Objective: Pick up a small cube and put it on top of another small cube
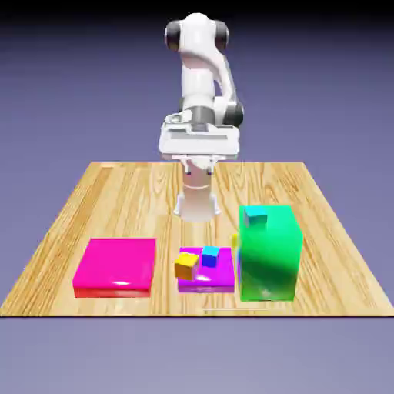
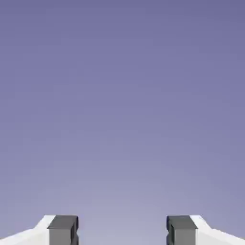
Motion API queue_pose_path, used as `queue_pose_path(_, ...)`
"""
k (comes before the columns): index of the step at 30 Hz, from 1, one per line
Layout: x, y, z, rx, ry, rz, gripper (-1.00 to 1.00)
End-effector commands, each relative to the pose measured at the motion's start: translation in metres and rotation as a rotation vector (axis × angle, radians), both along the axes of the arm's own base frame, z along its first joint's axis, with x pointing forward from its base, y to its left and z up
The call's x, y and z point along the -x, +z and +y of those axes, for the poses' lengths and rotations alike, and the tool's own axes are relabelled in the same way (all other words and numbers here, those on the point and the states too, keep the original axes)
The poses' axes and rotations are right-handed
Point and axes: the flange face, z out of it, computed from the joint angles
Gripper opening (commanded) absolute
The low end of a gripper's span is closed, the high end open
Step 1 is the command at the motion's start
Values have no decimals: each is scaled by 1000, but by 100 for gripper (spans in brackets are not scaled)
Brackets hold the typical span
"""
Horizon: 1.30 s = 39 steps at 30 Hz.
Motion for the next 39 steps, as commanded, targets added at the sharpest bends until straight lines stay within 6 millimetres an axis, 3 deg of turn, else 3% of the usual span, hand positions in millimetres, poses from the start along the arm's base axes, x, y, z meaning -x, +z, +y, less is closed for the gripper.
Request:
queue_pose_path(1,0,-7,8,-4,24,16,0)
queue_pose_path(13,35,-55,104,-28,303,74,0)
queue_pose_path(26,113,-110,174,8,561,132,0)
queue_pose_path(32,157,-154,183,68,666,217,0)
queue_pose_path(39,181,-243,138,188,665,509,0)
